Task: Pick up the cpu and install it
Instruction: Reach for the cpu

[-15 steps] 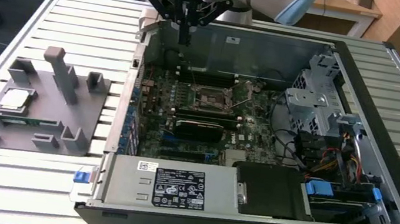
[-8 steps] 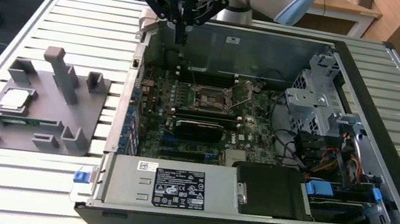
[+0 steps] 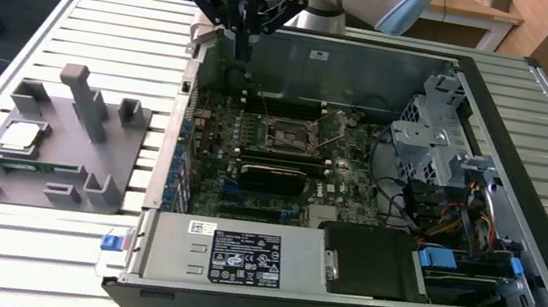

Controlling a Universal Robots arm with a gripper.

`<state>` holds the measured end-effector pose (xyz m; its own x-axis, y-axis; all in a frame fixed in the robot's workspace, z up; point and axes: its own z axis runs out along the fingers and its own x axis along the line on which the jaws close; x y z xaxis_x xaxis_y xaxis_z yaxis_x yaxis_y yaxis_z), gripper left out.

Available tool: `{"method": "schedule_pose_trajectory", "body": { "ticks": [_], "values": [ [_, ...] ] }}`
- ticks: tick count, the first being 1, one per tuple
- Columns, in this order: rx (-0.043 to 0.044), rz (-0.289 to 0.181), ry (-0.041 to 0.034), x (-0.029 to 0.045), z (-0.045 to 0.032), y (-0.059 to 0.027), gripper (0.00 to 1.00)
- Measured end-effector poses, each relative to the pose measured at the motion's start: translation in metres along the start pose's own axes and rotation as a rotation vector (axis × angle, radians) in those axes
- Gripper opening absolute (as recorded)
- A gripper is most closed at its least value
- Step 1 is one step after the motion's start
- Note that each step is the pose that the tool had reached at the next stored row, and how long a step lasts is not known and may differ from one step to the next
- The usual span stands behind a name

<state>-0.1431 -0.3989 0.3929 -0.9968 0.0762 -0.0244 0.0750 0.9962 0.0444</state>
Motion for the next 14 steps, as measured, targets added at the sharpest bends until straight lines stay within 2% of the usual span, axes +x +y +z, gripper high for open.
{"method": "schedule_pose_trajectory", "body": {
  "ticks": [14],
  "values": [
    [0.0003,0.000,-0.0001,0.0085,0.0007,-0.0007,0.11]
  ]
}}
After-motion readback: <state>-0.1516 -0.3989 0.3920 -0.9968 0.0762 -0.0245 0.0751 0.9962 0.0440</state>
